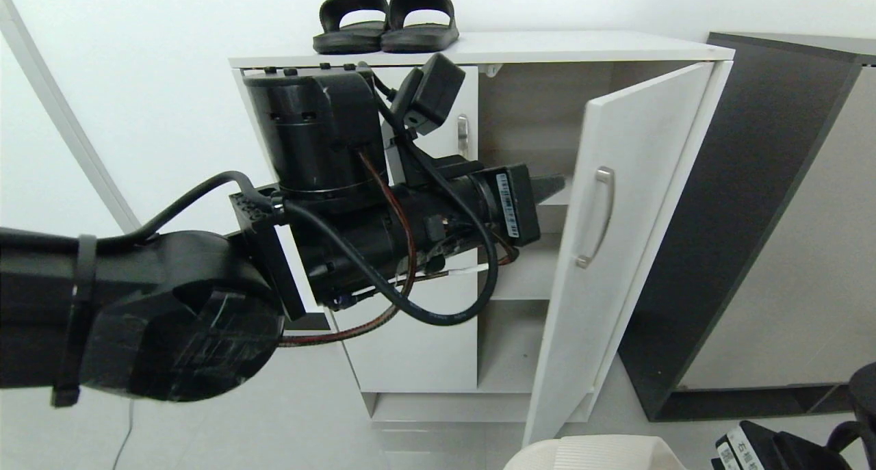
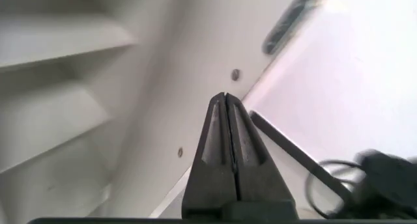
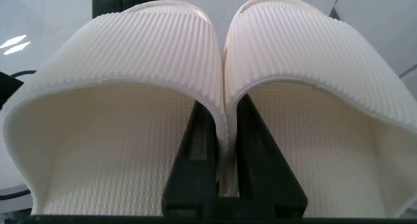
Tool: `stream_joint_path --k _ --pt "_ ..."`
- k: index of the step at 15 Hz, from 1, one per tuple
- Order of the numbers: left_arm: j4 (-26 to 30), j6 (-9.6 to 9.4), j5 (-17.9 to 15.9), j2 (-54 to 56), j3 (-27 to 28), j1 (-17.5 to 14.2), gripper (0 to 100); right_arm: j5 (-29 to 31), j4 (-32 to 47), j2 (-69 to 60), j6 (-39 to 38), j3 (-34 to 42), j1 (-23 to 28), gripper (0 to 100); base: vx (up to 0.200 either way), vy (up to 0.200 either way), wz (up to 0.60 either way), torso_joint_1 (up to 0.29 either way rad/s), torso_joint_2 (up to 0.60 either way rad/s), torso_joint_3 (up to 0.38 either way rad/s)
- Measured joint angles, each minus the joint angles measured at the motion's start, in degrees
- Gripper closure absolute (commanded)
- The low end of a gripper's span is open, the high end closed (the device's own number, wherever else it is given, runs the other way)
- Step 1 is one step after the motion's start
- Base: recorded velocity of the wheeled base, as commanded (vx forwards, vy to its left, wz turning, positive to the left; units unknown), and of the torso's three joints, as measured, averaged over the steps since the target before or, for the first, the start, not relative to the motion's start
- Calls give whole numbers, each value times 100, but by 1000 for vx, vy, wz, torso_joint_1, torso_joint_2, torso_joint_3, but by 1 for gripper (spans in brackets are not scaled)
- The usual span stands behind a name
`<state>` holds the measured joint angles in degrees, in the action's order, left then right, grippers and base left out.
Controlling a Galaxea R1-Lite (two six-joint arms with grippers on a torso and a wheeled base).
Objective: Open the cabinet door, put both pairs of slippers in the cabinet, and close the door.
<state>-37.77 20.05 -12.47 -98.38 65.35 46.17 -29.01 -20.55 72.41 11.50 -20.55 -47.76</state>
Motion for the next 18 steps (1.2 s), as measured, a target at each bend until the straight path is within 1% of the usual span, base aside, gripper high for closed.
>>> stream_joint_path --k 1,4,8,10,11,12,13,14,15,16,17,18 --pt "-126 -46 -4 0 -61 72 100 -2 4 0 0 13 -6 100 0 0 0 0 0 0" --pt "-143 -46 11 11 -190 68 100 -7 -2 -6 0 33 -33 100 0 0 0 0 0 0" --pt "-140 -68 66 95 -323 -171 100 26 -27 40 -37 -39 -11 100 0 0 0 0 0 0" --pt "-126 -73 68 373 -496 -405 100 230 -40 193 -145 -332 269 100 0 0 0 0 0 0" --pt "-94 -77 71 563 -594 -516 100 538 -46 284 -233 -480 417 100 0 0 0 0 0 0" --pt "11 -84 93 847 -725 -645 100 1073 -46 407 -364 -656 542 100 0 0 0 0 0 0" --pt "244 -104 172 1178 -863 -761 100 1686 -101 540 -505 -797 606 100 0 0 0 0 0 0" --pt "525 -163 304 1503 -985 -841 100 2209 -244 689 -670 -894 623 100 0 0 0 0 0 0" --pt "952 -308 528 1943 -1139 -913 100 2756 -594 914 -995 -981 601 100 0 0 0 0 0 0" --pt "1396 -523 779 2388 -1282 -965 100 3240 -974 1159 -1357 -1040 544 100 0 0 0 0 0 0" --pt "1851 -791 1037 2856 -1459 -1059 100 3768 -1328 1435 -1677 -1106 485 100 0 0 0 0 0 0" --pt "2310 -1097 1290 3352 -1680 -1250 100 4351 -1666 1744 -1926 -1185 438 100 0 0 0 0 0 0"
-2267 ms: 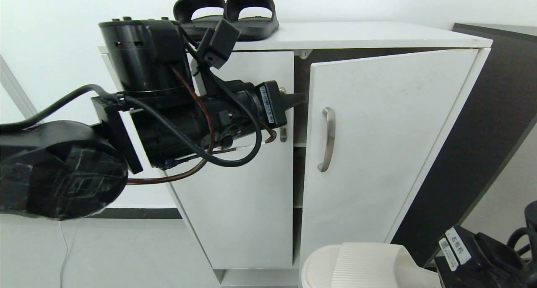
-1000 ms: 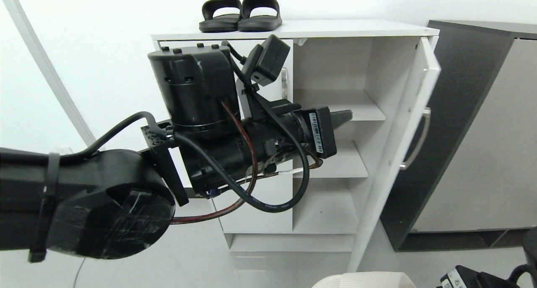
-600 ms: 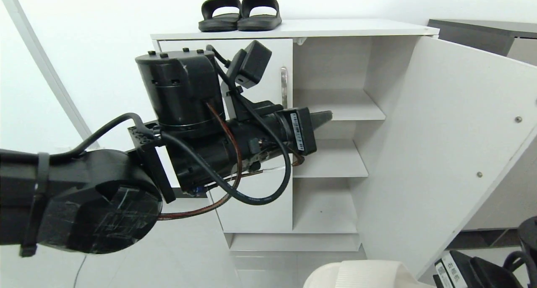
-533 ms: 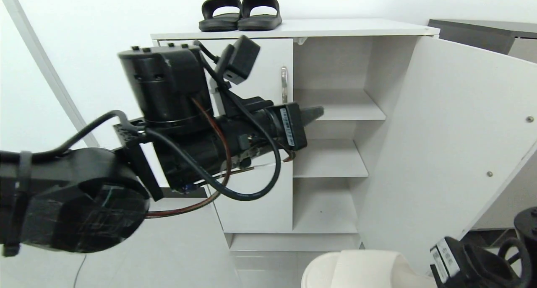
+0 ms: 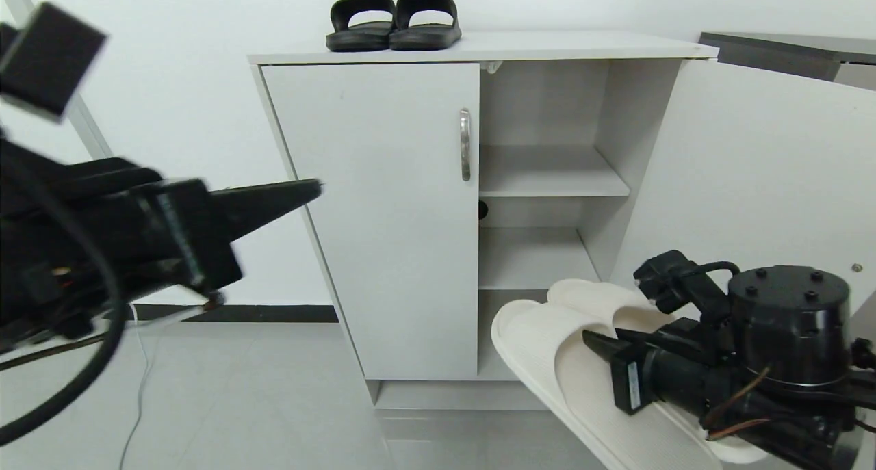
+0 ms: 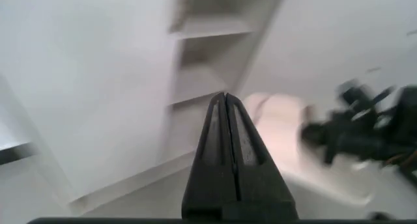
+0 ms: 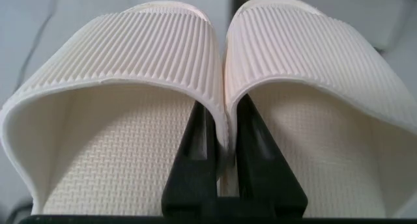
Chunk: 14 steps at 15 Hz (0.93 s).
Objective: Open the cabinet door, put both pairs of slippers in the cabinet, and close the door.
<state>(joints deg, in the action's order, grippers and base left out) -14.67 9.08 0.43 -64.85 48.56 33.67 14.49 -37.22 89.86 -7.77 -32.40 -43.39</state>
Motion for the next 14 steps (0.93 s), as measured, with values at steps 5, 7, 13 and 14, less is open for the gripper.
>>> stream_joint_path --k 5,7,13,14 --pt "679 -596 1367 1998 -1402 -1435 100 1687 -974 1281 -339 -742 -62 100 0 0 0 0 0 0" --pt "756 -619 1525 2798 -1981 -2055 100 1777 -978 1541 -375 -845 -51 100 0 0 0 0 0 0" --pt "1744 -752 1574 5252 -3465 -3634 100 1863 -991 1802 -369 -889 -35 100 0 0 0 0 0 0" --pt "1702 -830 1407 5515 -3714 -3768 100 1863 -985 1830 -372 -883 -46 100 0 0 0 0 0 0"
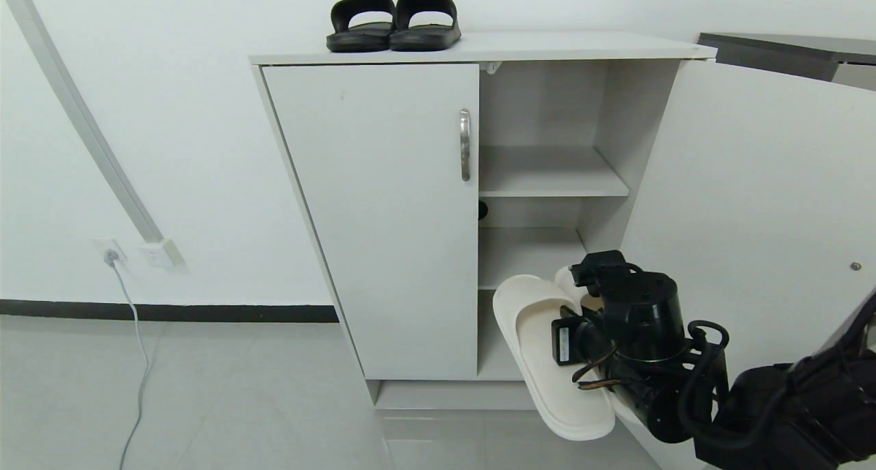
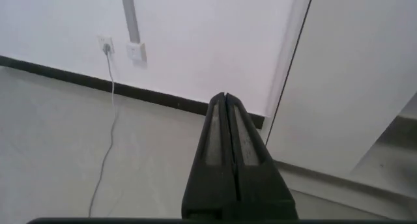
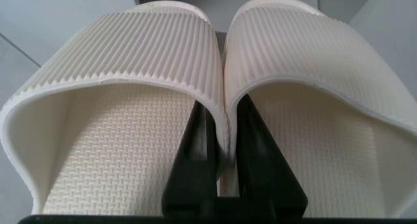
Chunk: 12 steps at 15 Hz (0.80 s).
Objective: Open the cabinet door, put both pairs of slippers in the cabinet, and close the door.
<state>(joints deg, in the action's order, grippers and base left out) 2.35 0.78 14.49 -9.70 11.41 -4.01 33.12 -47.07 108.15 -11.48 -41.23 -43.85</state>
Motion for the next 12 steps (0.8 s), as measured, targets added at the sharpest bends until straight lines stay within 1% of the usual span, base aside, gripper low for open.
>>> stream_joint_path --k 2,3,4,5,6,8,9,10,12 --pt "-341 -76 -752 274 -393 -106 100 2 -11 28 2 -2 0 100 0 0 0 0 0 0" --pt "-407 -113 -1003 354 -555 -130 100 10 -34 35 5 0 0 100 0 0 0 0 0 0" --pt "-427 -154 -1133 404 -714 -139 100 16 -56 39 5 5 6 100 0 0 0 0 0 0" --pt "-427 -239 -1226 441 -900 -146 100 11 -56 41 10 9 -6 100 0 0 0 0 0 0" --pt "-278 -285 -1269 467 -1023 -150 100 13 -66 44 13 9 -11 100 0 0 0 0 0 0" --pt "-235 -356 -1396 496 -1103 -150 100 27 -69 39 32 16 -16 100 0 0 0 0 0 0" --pt "-226 -367 -1794 500 -1119 -150 100 40 -72 37 40 11 -16 100 0 0 0 0 0 0" --pt "-226 -367 -2059 511 -1125 -113 100 40 -72 35 43 9 -20 100 0 0 0 0 0 0" --pt "-224 -382 -2083 621 -1130 250 100 40 -69 41 43 2 -39 100 0 0 0 0 0 0"
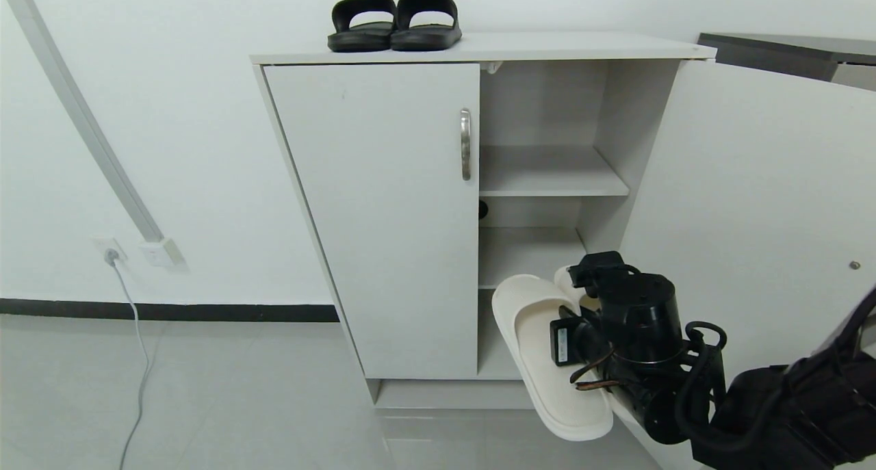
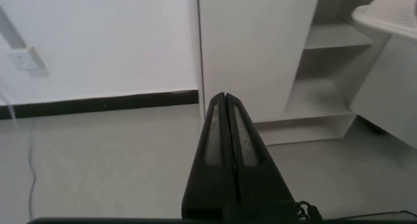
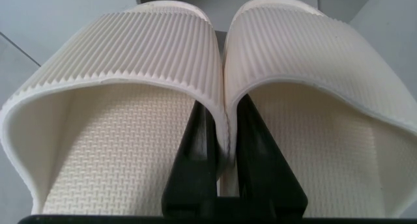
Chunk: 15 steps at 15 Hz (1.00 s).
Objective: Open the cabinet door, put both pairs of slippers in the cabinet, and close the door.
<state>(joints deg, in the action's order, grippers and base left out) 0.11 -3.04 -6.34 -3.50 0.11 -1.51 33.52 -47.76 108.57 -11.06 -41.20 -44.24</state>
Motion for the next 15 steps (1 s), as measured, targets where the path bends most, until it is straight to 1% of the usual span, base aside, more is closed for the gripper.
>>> stream_joint_path --k 1,2,3,5,7,8,10,13,14,15 --pt "2 2 13 83 0 102 100 -2 0 4 0 -5 -11 100 0 0 0 0 0 0" --pt "0 -11 84 171 -6 133 100 -2 -2 4 0 -16 -9 100 0 0 0 0 0 0" --pt "-4 13 227 235 -9 154 100 2 0 6 -7 -24 -9 100 0 0 0 0 0 0" --pt "-1 57 254 304 -11 165 100 5 -49 9 0 -66 -11 100 0 0 0 0 0 0" --pt "-4 72 251 336 -11 167 100 22 -49 52 9 -336 -57 100 0 0 0 0 0 0" --pt "-4 72 249 343 -11 169 100 121 -29 77 11 -482 -132 100 0 0 0 0 0 0" --pt "-4 77 255 350 -11 169 100 512 99 118 15 -830 -344 100 0 0 0 0 0 0" --pt "-1 88 255 357 -11 169 100 1475 479 297 -40 -1340 -484 100 0 0 0 0 0 0" --pt "-4 93 255 357 -11 169 100 1519 525 383 -68 -1410 -514 100 0 0 0 0 0 0" --pt "-1 93 255 357 -11 165 100 1530 536 479 -119 -1460 -529 100 0 -200 0 7 2 -2"
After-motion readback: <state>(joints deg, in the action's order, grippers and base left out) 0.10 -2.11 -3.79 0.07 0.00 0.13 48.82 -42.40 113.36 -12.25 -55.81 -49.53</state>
